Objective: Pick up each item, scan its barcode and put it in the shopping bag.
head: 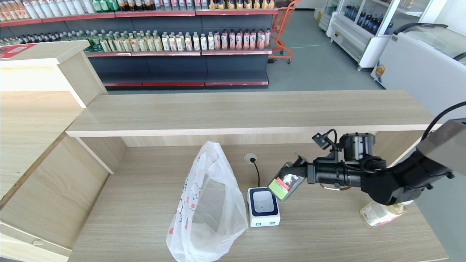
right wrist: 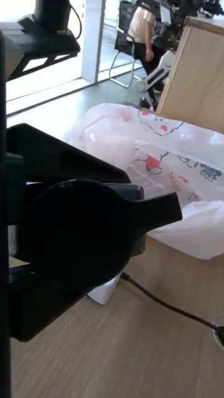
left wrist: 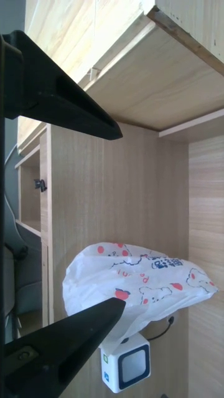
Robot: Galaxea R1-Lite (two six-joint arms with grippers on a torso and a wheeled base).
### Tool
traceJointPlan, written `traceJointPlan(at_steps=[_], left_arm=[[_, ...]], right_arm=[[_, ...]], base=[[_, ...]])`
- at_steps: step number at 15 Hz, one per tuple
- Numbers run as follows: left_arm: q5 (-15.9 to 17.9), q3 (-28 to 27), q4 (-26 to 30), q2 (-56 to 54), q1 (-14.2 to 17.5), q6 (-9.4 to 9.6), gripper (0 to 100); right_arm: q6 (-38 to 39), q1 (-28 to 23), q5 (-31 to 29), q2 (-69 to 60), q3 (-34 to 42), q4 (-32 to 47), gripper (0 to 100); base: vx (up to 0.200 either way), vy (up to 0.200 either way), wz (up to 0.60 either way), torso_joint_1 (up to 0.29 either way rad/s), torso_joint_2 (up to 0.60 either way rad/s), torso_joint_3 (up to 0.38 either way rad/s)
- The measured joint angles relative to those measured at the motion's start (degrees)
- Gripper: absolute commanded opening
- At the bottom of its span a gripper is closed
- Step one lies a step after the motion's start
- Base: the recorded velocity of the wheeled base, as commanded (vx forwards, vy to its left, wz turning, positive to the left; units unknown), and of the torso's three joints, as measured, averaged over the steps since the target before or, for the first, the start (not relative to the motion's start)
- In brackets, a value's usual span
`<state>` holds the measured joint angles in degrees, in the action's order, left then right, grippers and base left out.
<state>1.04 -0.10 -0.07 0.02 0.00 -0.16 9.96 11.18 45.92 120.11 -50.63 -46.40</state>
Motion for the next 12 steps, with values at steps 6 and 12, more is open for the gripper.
traceJointPlan(at_steps=[6,12], left_arm=[[0.0,0.0,0.0,0.0,0.0,0.11,100],[0.02,0.0,0.02,0.0,0.0,0.06,100]], right_arm=[[-14.09,-6.74,2.22,-14.13,10.5,-0.16,0],[-15.32,-7.5,2.3,-19.76,16.65,-0.24,0]], base=[[0.0,0.0,0.0,0.0,0.0,0.0],[-0.167,0.0,0.0,0.003,0.0,0.003]])
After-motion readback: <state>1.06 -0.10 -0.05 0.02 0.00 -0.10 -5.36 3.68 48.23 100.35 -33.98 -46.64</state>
